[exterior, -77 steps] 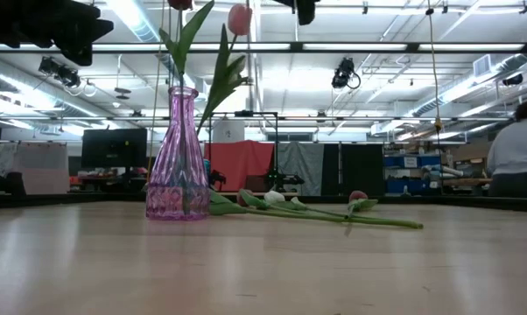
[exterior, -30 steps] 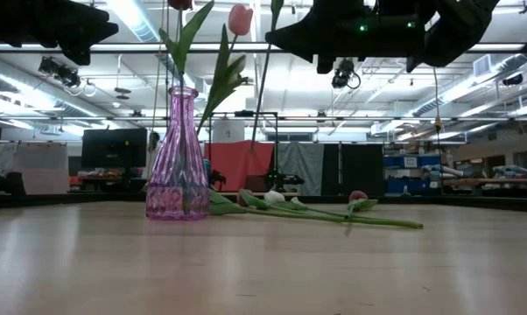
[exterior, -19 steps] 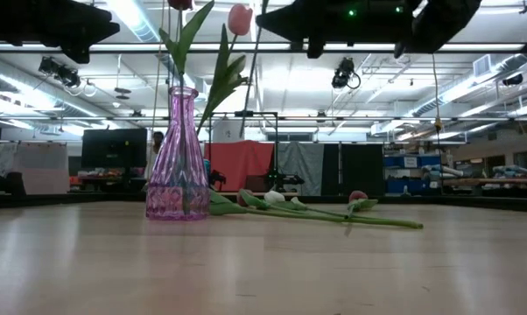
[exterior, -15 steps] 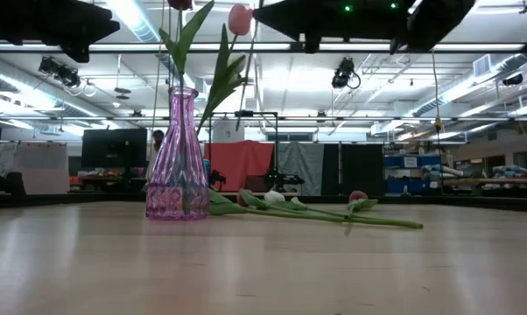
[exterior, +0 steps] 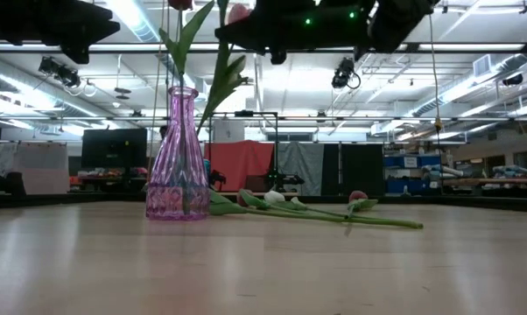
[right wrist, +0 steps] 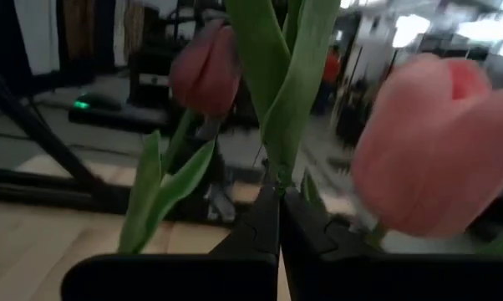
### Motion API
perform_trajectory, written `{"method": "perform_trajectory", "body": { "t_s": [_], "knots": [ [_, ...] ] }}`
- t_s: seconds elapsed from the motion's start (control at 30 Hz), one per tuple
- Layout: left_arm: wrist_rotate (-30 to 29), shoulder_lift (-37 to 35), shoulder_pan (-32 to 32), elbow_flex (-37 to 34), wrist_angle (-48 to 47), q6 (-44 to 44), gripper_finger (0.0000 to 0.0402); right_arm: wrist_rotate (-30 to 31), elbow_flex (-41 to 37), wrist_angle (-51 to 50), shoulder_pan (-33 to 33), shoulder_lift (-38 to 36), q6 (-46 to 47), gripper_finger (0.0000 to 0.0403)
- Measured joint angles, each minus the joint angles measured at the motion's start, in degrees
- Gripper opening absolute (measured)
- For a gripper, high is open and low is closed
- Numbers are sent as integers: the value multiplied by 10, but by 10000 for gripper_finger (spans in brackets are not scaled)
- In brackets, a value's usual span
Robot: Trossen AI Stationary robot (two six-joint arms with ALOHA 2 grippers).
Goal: Sort flowers into vase by color
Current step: Put the right pink flower into the blue vase
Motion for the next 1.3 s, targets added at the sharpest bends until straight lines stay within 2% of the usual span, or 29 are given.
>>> {"method": "perform_trajectory", "body": {
  "t_s": [0.23,0.5,0.7,0.93,1.13,1.3],
  "knots": [
    [-39,15,0,1,2,-19,156,37,43,-189,7,-80,65,10],
    [-69,109,0,73,4,22,156,32,145,-322,5,-134,99,10],
    [-68,178,0,152,-1,57,156,5,260,-396,1,-130,96,10],
    [-56,252,1,239,-6,62,156,-48,337,-420,-28,-107,118,10],
    [-31,327,2,282,-11,75,156,-81,397,-428,-47,-64,141,10],
    [-11,348,21,302,8,81,156,-104,480,-454,-51,-19,139,10]
  ]
}}
